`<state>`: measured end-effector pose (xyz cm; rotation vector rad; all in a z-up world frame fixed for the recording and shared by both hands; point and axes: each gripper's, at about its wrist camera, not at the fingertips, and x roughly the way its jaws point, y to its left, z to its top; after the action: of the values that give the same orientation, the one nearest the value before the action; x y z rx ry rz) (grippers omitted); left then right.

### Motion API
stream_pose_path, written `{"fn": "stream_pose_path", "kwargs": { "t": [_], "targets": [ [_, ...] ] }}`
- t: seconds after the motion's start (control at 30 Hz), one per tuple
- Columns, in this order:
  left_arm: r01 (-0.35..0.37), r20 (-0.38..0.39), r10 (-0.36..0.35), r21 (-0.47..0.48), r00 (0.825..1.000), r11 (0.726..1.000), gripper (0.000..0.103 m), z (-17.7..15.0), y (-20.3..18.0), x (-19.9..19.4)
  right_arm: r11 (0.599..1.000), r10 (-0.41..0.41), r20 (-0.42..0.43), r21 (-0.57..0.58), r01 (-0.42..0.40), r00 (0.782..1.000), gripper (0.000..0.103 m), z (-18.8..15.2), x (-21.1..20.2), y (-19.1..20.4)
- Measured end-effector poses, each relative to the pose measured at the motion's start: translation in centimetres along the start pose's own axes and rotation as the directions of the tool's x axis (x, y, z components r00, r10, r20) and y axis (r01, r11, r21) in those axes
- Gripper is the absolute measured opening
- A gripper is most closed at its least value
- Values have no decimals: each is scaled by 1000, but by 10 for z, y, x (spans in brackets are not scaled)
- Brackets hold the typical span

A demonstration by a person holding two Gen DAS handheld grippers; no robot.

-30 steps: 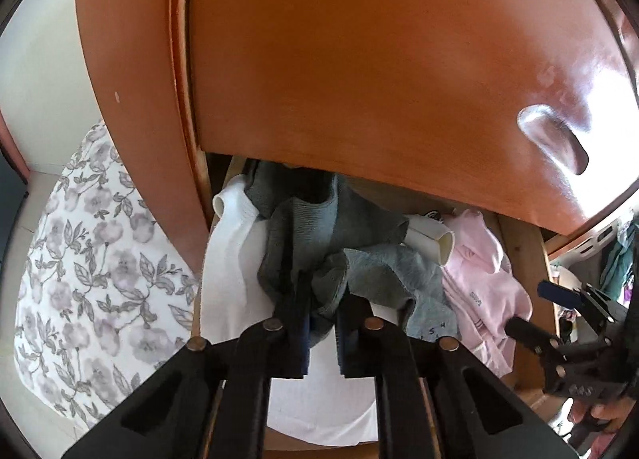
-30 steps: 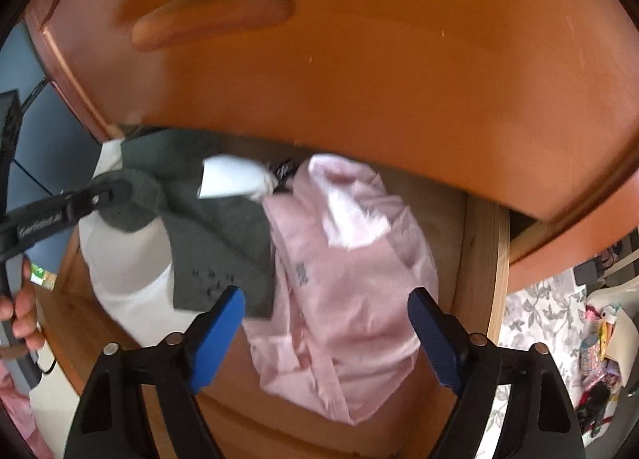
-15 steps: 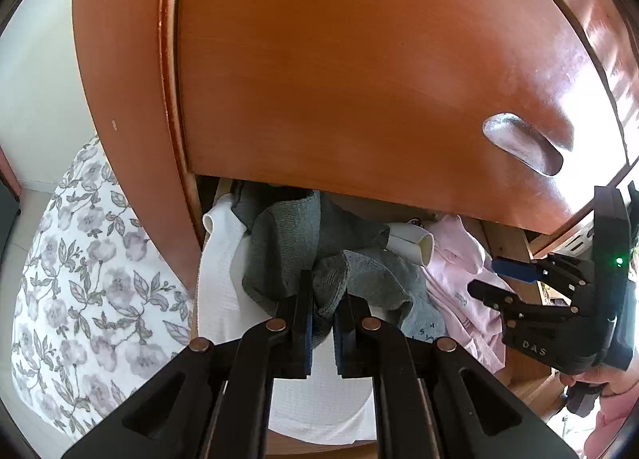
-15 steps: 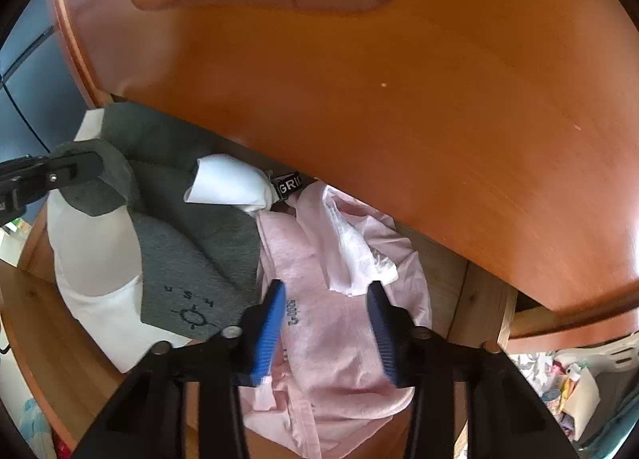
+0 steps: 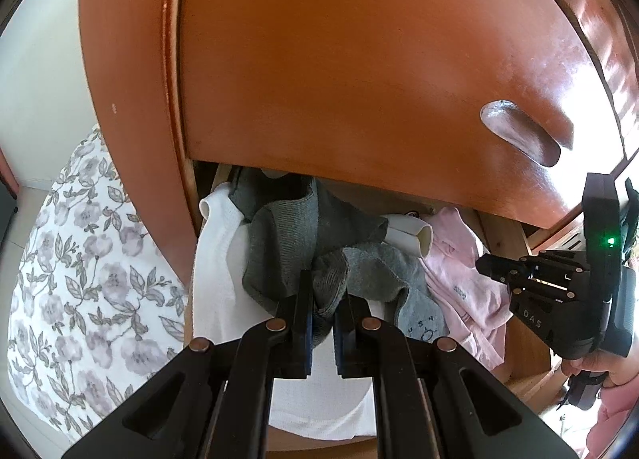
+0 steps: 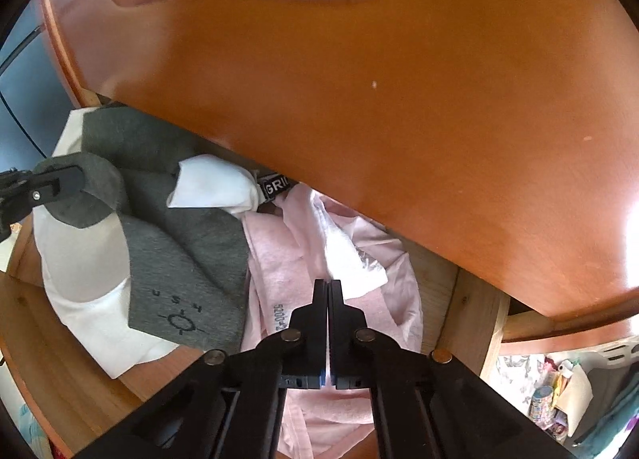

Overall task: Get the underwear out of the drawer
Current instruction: 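Grasp the grey sock with the left gripper while the right grasps the pink garment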

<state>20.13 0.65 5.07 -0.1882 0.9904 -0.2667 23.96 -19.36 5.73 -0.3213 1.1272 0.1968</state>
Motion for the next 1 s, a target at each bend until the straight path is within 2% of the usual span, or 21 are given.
{"fn": "stream_pose_path", "kwargs": {
  "t": [0.27,0.47,0.63,0.7,0.77,0.83,0.93,1.0],
  "targets": [
    [15,12,-15,0,1000,1000,8,-7,-6,-12,1000,3,51,3,-4,999,0,-28,-41,9],
    [40,50,-39,-15,998,999,8,-10,-7,-31,998,59,15,7,-59,998,0,-45,-61,18],
    [75,117,-71,-25,991,997,7,-12,-7,-59,999,44,-44,4,-44,998,1,-60,-55,15],
    [88,144,-84,-24,986,996,7,-14,-7,-71,998,62,-72,28,-60,996,5,-65,-52,9],
    [95,164,-90,-22,982,995,7,-15,-7,-79,998,54,-91,36,-51,994,22,-70,-51,5],
    [103,183,-98,-20,978,994,7,-17,-7,-88,999,38,-103,34,-35,994,30,-72,-51,0],
    [114,192,-107,-21,976,993,7,-20,-9,-91,999,39,-121,39,-35,992,33,-80,-54,-9],
    [118,191,-111,-24,975,993,7,-22,-8,-91,999,29,-140,24,-26,990,46,-83,-50,-15]
  ]
}}
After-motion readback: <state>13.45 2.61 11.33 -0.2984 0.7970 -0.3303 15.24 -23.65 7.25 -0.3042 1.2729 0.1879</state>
